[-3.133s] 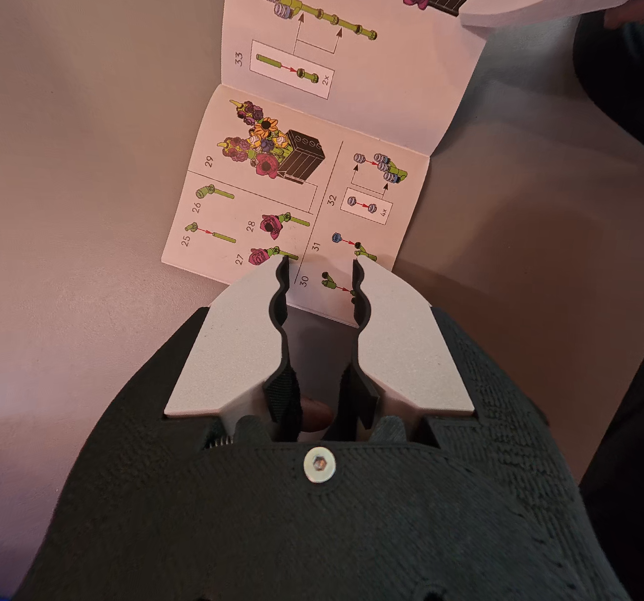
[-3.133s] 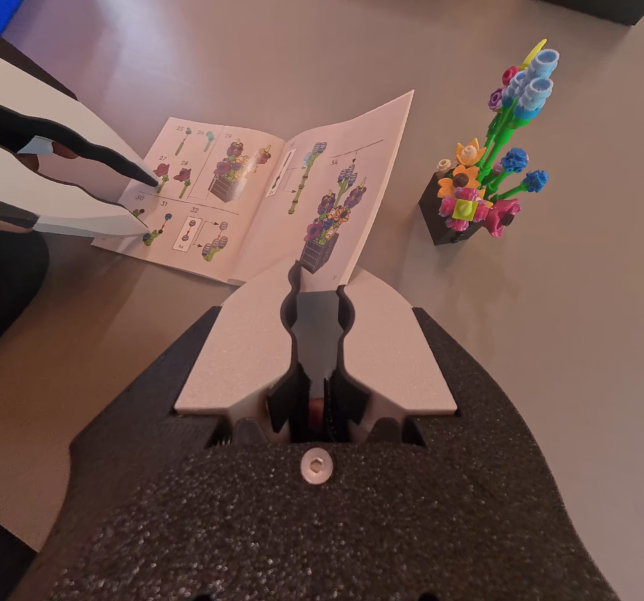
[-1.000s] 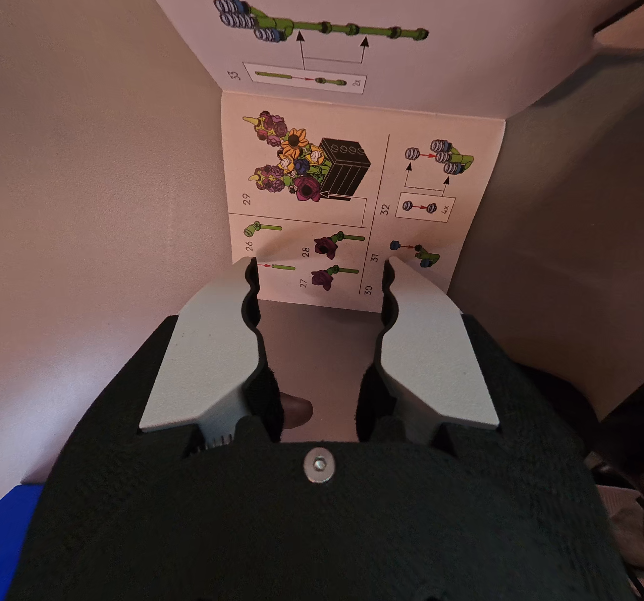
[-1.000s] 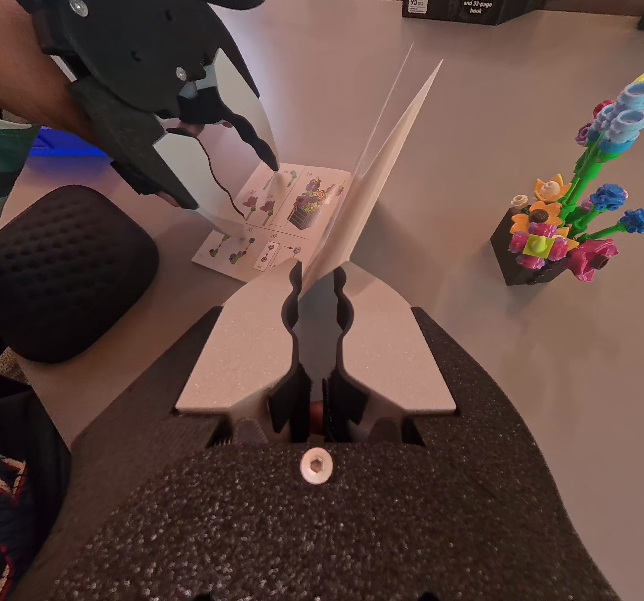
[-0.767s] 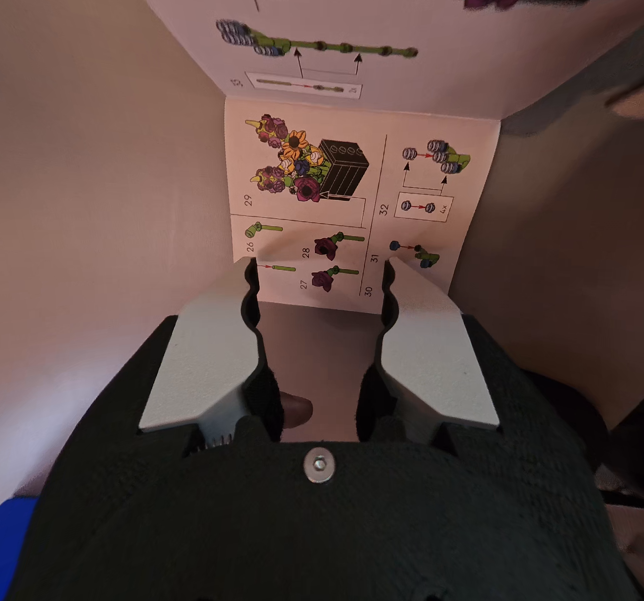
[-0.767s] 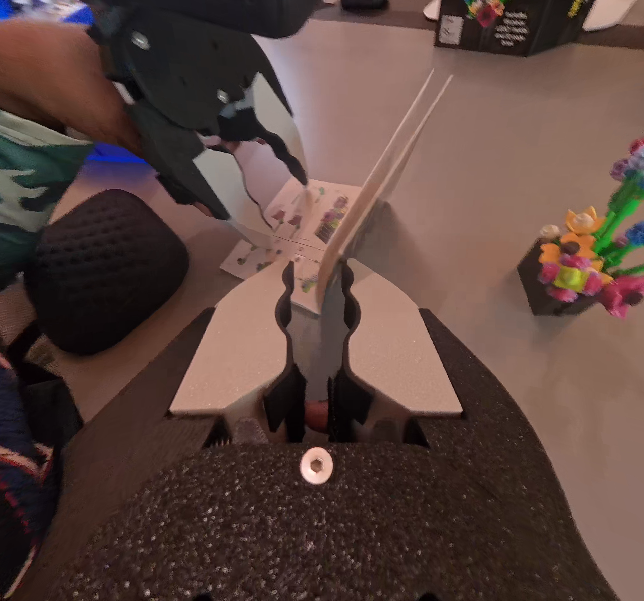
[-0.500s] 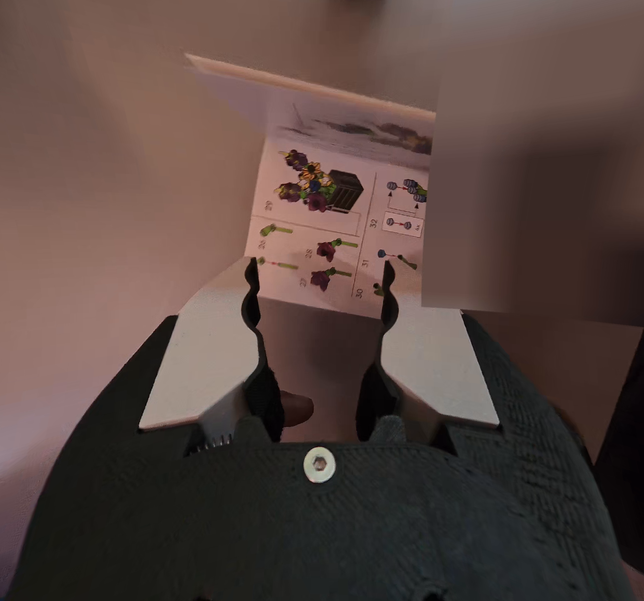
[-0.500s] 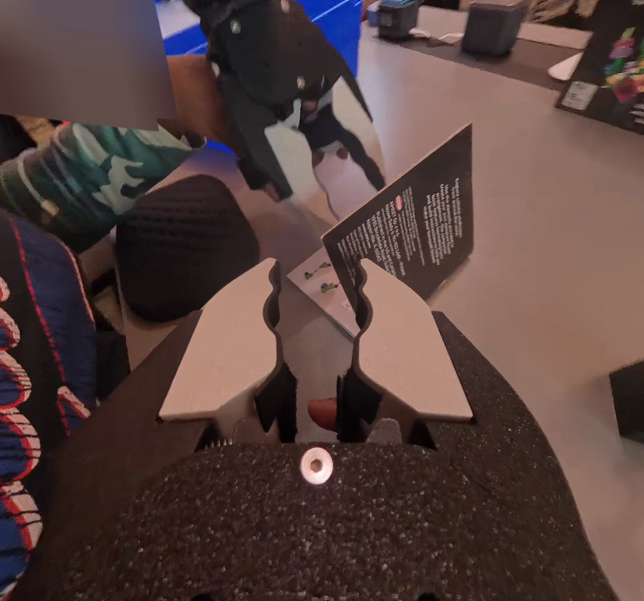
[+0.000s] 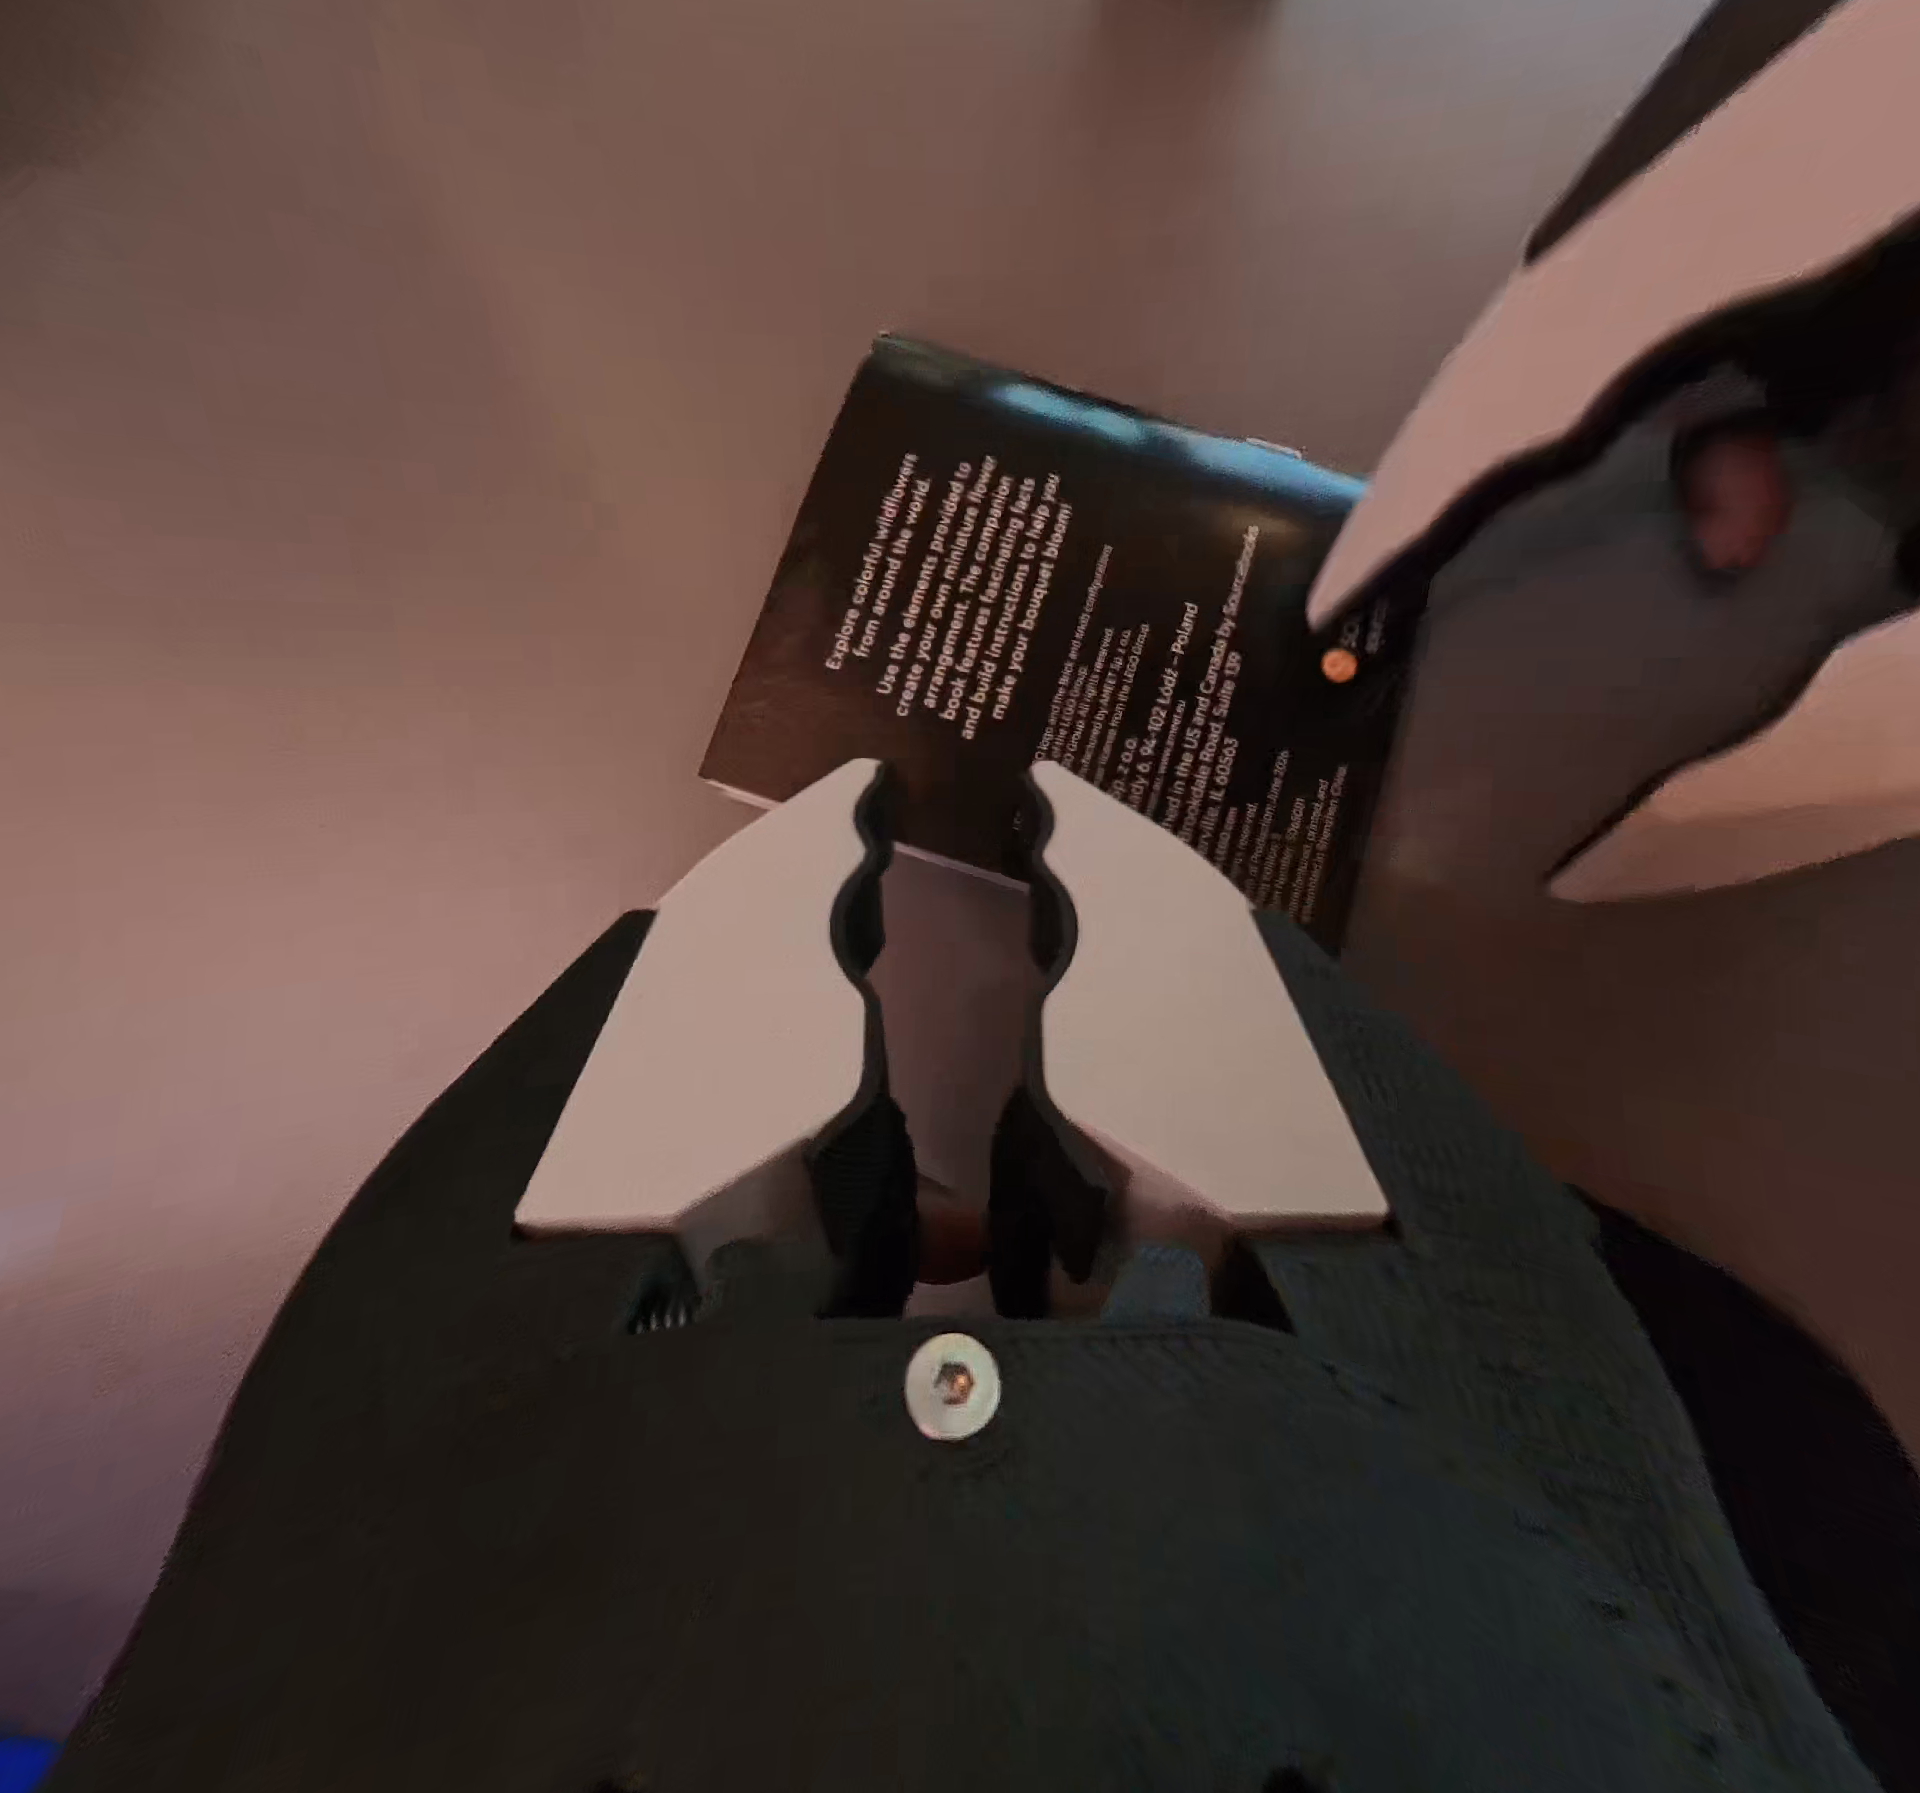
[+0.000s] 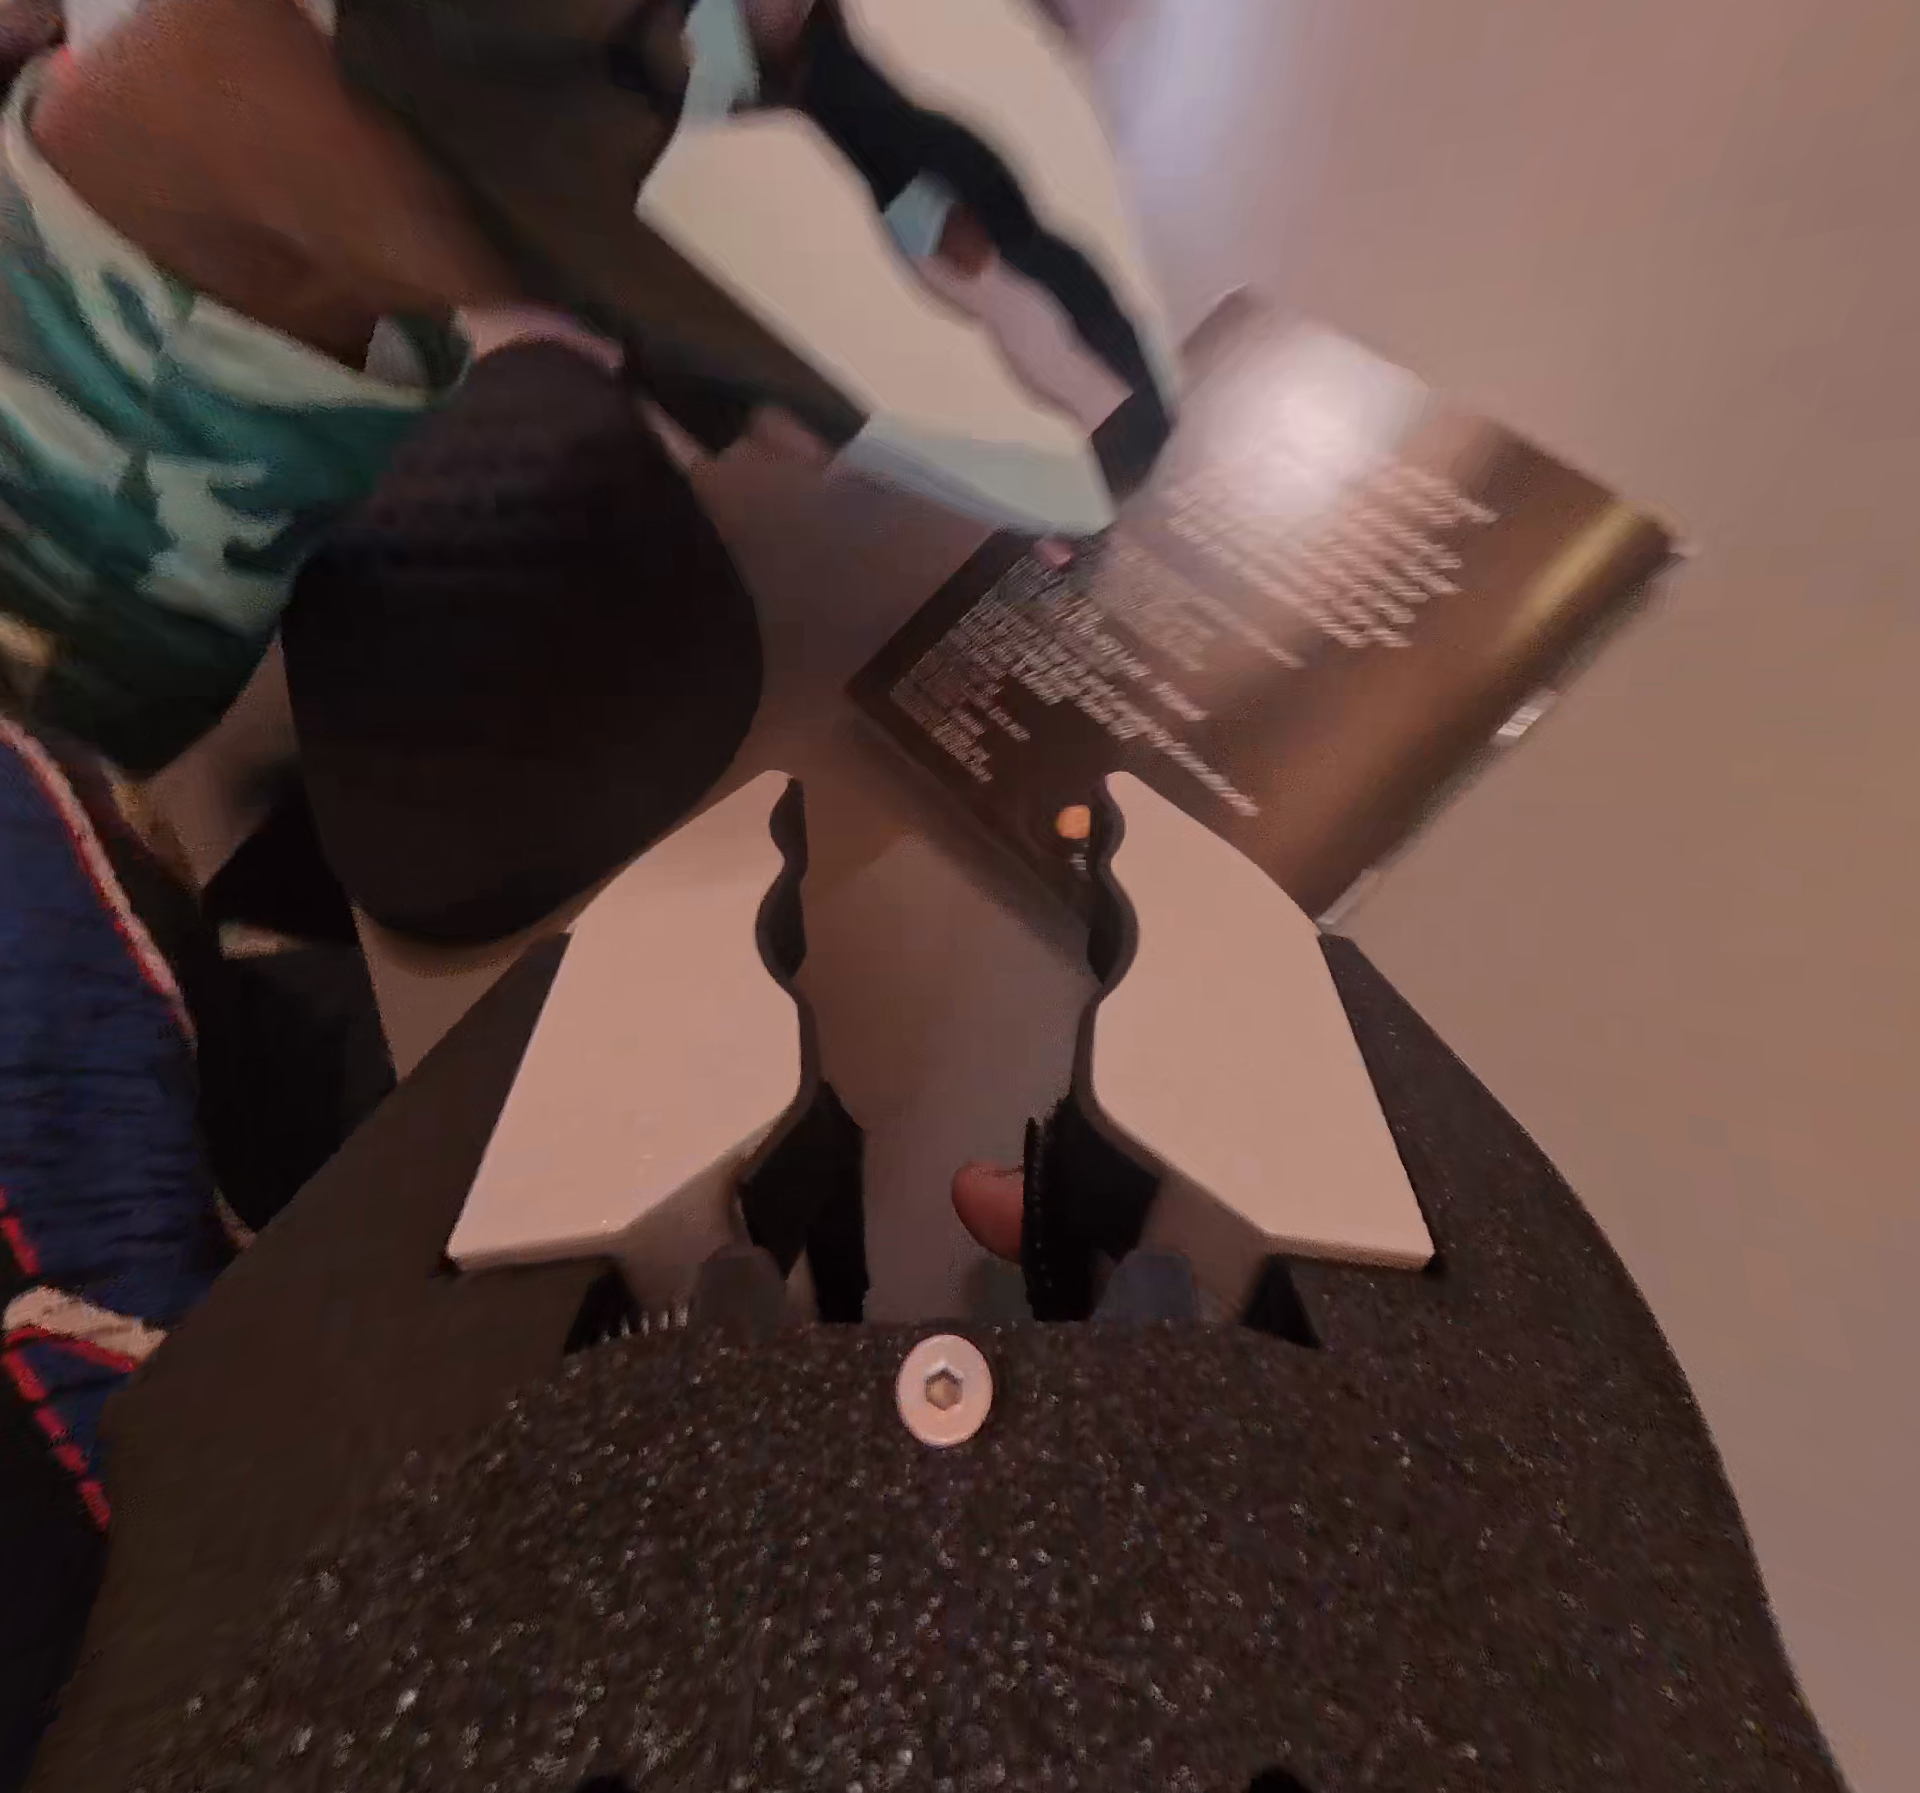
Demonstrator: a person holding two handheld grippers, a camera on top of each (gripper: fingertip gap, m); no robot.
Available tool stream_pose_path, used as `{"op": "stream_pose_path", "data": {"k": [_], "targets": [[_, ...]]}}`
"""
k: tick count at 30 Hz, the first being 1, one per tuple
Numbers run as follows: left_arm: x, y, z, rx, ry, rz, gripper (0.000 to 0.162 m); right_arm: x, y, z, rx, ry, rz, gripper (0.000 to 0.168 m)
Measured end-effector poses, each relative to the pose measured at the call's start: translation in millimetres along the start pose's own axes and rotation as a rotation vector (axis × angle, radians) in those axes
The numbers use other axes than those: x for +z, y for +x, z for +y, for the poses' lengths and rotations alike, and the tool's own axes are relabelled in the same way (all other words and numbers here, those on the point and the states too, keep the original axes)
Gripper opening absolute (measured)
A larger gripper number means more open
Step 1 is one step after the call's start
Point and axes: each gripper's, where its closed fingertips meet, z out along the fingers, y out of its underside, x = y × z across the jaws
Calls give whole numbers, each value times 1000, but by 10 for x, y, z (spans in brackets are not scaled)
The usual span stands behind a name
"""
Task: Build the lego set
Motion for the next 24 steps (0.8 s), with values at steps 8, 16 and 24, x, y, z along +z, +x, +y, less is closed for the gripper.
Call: {"op": "stream_pose_path", "data": {"k": [8,16,24], "targets": [[114,178,125,-6,-69,89,15,-204,552,113,278,2,236,54],[116,198,129,-38,24,50,10,-89,553,-67,394,88,123,52],[85,188,120,-69,78,40,9,-239,505,-371,512,357,-18,33]]}}
